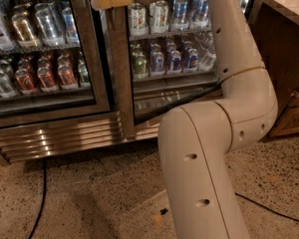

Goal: Open right fridge door

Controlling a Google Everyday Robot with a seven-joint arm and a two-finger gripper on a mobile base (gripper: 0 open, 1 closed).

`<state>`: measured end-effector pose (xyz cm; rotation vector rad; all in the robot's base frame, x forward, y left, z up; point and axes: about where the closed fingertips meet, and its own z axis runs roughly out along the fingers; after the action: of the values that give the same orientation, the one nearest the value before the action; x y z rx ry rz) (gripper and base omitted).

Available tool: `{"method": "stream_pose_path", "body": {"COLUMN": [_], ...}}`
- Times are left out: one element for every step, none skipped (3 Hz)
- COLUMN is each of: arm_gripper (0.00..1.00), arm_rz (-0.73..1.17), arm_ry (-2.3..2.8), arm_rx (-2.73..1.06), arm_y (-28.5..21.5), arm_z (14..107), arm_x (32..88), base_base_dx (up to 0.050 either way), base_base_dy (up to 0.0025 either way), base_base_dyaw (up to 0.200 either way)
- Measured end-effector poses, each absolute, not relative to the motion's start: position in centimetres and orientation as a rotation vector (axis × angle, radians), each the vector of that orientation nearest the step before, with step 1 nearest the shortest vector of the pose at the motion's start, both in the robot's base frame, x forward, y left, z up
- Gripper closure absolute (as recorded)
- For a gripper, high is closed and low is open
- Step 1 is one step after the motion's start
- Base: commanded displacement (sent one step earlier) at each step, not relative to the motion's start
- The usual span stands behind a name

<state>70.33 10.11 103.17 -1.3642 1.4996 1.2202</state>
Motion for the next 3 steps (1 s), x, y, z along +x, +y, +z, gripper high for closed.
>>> {"method": "stream_pose_path", "body": {"arm_gripper": [0.37, 0.16, 0.16], "arm_rz": [1.220, 1.220, 1.220], "arm_ry": [1.500, 1.500, 1.500], "arm_rx": [-1.364, -1.364, -1.364], "arm_y": [10.11, 10.11, 10.11], "arm_z": [103.17, 103.17, 103.17], "arm_x": [70.33, 70.33, 70.33], "base_base_dx": [0.000, -0.050, 0.000], "base_base_dy": [0.00000, -0.00012, 0.00000], "base_base_dyaw": [0.000, 0.001, 0.000]}}
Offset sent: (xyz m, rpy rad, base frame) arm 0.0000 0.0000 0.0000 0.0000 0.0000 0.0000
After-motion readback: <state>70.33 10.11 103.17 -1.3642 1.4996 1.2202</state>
